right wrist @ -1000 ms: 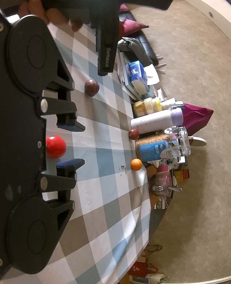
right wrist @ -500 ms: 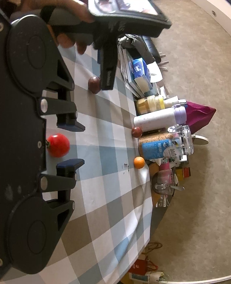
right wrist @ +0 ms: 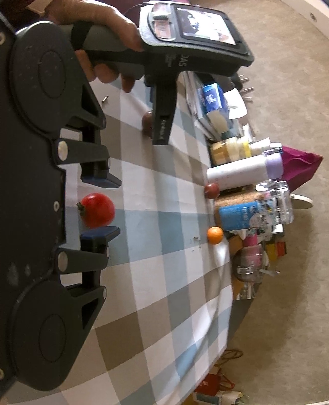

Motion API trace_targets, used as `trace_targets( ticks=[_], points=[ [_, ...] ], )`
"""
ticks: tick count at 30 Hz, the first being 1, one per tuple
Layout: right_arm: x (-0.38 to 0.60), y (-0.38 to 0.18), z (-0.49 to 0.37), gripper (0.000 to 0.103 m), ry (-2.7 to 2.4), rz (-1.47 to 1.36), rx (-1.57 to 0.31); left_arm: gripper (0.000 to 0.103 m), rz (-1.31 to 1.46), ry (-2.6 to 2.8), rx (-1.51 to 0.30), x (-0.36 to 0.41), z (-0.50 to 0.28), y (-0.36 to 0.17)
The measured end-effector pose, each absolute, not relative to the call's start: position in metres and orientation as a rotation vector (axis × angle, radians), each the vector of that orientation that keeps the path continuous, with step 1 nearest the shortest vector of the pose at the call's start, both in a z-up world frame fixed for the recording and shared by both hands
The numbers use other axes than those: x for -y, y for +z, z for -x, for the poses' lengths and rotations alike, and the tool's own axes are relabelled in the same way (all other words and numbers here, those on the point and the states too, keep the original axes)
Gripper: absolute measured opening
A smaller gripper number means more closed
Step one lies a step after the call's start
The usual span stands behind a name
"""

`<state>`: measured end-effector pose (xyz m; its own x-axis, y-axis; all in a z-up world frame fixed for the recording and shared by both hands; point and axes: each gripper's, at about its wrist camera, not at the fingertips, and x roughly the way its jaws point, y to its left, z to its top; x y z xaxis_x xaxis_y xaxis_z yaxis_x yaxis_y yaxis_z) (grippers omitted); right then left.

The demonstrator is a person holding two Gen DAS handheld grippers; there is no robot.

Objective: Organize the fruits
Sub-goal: 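Close the left gripper on the passion fruit while the right gripper grasps the tomato, then lift the passion fruit and tomato and carry them over the gold tray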

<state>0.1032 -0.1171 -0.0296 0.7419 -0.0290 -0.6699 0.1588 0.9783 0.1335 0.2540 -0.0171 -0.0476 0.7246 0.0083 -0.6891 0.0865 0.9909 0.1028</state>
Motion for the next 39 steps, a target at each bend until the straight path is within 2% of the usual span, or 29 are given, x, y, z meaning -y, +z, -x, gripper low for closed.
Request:
trace_targets(
  ticks=[5, 7, 10, 29, 39],
  points=[
    [0.118, -0.033, -0.105, 0.037, -0.110, -0.192, -0.769, 0.066, -0.123, -0.065, -0.799, 0.019, -0.259, -0.052],
    [0.118, -0.034, -0.106, 0.037, -0.111, -0.186, -0.775, 0.057, -0.099, -0.071, -0.809, 0.016, -0.260, -0.053],
    [0.117, -0.036, -0.107, 0.037, -0.112, -0.176, -0.789, 0.051, -0.024, -0.089, -0.822, 0.005, -0.262, -0.054],
    [0.099, -0.044, -0.106, 0.034, -0.129, -0.013, -0.771, 0.051, -0.026, -0.076, -0.818, 0.006, -0.260, -0.054],
    [0.104, -0.051, -0.111, 0.033, -0.172, -0.017, -0.794, 0.051, -0.024, -0.076, -0.818, 0.006, -0.260, -0.054]
  ],
)
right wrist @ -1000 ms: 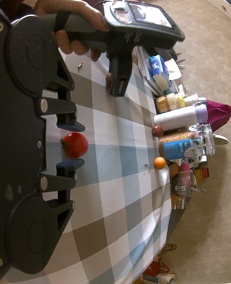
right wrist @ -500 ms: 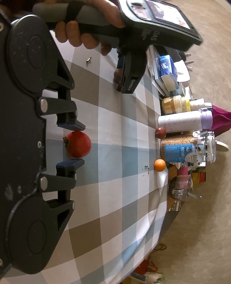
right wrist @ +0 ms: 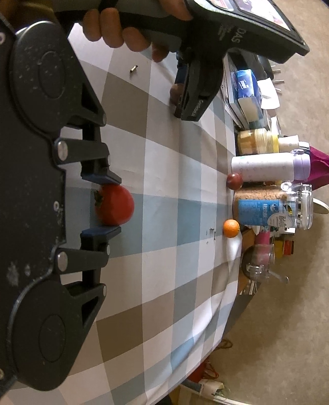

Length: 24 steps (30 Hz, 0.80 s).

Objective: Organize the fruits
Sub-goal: 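Lift the passion fruit and tomato and carry them over the gold tray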

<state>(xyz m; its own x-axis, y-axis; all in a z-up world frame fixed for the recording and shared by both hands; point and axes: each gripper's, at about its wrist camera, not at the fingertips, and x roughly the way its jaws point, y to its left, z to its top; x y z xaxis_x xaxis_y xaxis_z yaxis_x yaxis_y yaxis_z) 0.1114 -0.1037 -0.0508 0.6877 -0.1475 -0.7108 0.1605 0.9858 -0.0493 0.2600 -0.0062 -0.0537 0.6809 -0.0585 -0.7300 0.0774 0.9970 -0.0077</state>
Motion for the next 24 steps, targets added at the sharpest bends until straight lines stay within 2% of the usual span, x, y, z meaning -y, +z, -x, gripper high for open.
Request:
trace_targets(
  ticks=[24],
  points=[
    [0.121, -0.042, -0.106, 0.033, -0.268, -0.102, -0.694, 0.050, -0.099, -0.023, -0.813, 0.011, -0.251, -0.045]
  ],
)
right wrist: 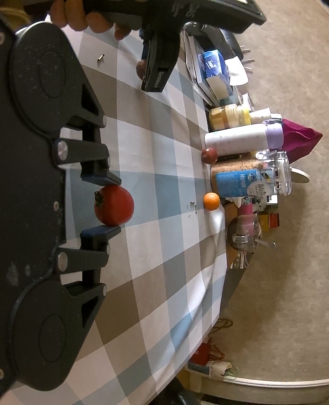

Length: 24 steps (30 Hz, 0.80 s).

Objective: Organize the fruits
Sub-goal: 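Lift the passion fruit and tomato and carry them over the gold tray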

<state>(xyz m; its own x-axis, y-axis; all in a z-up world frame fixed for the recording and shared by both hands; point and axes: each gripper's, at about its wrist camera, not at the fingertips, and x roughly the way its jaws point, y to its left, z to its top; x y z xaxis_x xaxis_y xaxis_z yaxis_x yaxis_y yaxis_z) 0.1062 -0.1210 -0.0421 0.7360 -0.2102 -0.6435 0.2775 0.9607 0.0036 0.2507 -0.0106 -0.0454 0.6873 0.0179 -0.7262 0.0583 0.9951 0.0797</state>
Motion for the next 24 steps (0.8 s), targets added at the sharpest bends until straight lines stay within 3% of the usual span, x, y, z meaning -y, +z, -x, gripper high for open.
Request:
trace_targets(
  ticks=[24],
  points=[
    [0.123, -0.041, -0.104, 0.033, -0.258, -0.130, -0.695, 0.050, -0.057, -0.040, -0.861, 0.007, -0.160, -0.018]
  ],
)
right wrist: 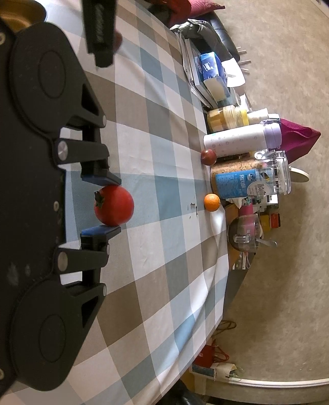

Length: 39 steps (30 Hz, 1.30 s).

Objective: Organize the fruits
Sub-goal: 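Lift the passion fruit and tomato and carry them over the gold tray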

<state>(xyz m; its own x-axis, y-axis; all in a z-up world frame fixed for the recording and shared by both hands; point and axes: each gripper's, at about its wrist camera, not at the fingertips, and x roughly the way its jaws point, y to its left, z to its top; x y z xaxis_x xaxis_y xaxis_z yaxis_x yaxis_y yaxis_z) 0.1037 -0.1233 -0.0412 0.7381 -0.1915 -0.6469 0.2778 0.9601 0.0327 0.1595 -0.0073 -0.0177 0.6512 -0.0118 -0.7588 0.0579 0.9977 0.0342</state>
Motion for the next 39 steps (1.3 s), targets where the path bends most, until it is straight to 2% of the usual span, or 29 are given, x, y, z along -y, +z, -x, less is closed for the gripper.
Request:
trace_targets(
  ticks=[28, 39],
  points=[
    [0.127, -0.032, -0.091, 0.033, -0.218, -0.146, -0.606, 0.050, -0.028, -0.062, -0.835, -0.011, -0.048, 0.003],
    [0.135, 0.010, -0.046, 0.033, -0.097, -0.244, -0.594, 0.050, -0.026, -0.066, -0.853, -0.017, -0.030, 0.001]
  ],
)
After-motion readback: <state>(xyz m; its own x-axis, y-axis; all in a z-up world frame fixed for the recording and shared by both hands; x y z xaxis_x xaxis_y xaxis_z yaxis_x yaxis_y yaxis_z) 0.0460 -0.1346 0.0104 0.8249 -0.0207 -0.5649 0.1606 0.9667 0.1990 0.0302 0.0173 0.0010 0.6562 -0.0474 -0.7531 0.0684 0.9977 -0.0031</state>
